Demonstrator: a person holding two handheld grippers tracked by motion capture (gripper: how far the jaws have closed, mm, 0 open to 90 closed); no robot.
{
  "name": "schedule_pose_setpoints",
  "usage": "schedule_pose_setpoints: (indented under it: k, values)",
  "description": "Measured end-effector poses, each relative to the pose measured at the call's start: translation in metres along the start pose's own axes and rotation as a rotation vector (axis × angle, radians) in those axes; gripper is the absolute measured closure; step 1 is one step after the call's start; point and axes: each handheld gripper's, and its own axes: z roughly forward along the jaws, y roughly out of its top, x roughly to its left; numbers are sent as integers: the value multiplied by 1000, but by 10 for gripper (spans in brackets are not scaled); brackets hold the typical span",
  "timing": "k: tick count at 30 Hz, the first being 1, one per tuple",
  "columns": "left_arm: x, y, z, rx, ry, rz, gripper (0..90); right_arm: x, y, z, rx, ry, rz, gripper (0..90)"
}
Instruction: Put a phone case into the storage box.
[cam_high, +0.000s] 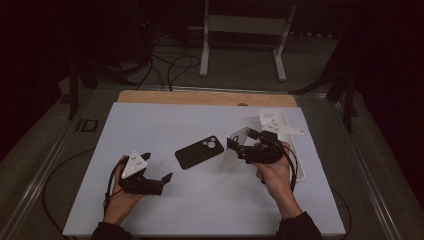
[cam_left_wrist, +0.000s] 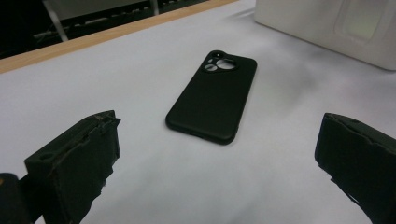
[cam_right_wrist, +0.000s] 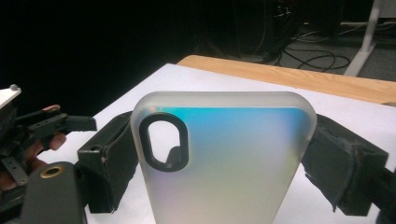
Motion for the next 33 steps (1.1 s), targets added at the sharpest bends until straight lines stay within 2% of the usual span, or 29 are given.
schedule_pose_setpoints:
  k: [14,21,33]
  values:
    - [5,-20,-16,-38,42,-10,5,-10,7,-8,-12,-39,-4,167]
    - [6,-23,-22,-64,64,-24,5,-14,13,-9,-17,-59,-15,167]
    - [8,-26,-24,-64,83,-27,5,-20,27,-13,-10,-101,-37,167]
